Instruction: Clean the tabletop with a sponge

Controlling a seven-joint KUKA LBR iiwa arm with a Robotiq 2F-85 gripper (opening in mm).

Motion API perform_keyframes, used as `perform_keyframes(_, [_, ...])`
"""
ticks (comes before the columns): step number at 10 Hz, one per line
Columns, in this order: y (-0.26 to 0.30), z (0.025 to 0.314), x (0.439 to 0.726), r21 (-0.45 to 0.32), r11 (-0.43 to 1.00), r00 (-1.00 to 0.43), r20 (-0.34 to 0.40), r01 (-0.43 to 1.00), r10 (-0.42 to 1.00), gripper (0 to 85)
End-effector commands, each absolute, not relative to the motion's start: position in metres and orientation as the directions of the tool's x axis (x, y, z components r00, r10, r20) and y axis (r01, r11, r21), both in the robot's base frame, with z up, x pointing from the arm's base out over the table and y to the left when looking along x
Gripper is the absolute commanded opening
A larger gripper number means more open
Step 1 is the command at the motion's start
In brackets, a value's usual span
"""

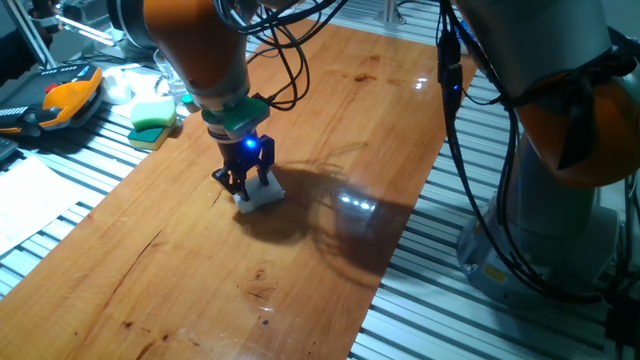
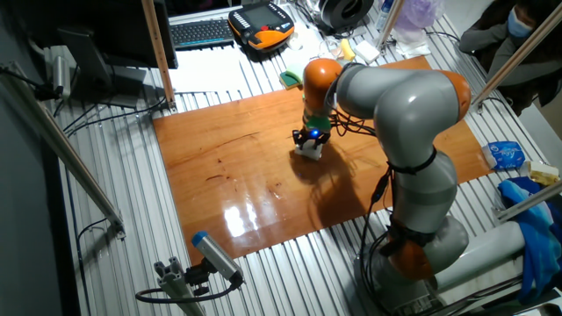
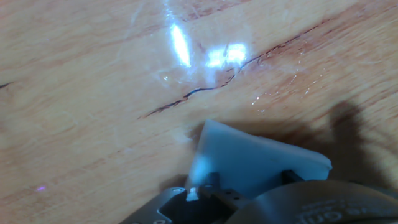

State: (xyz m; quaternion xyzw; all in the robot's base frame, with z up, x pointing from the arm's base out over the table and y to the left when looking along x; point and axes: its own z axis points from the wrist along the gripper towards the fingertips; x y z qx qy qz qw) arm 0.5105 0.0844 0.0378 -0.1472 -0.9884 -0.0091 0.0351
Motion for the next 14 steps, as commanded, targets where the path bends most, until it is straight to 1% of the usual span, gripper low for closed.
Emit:
perform_keyframes(1, [0.085, 0.038, 0.510, -0.001, 0.958, -0.956, 0.063, 0.286, 0.286, 51.0])
perform_keyframes(5, [0.085, 0.038, 0.510, -0.013, 0.954, -0.954, 0.037, 0.298, 0.299, 51.0])
perform_keyframes(8, [0.092, 0.038, 0.492, -0.018, 0.951, -0.950, 0.036, 0.309, 0.309, 51.0])
perform_keyframes(10, [0.092, 0.043, 0.486, -0.021, 0.955, -0.953, 0.067, 0.295, 0.296, 51.0])
perform_keyframes(14, [0.094, 0.038, 0.468, -0.046, 0.960, -0.960, 0.047, 0.275, 0.277, 51.0])
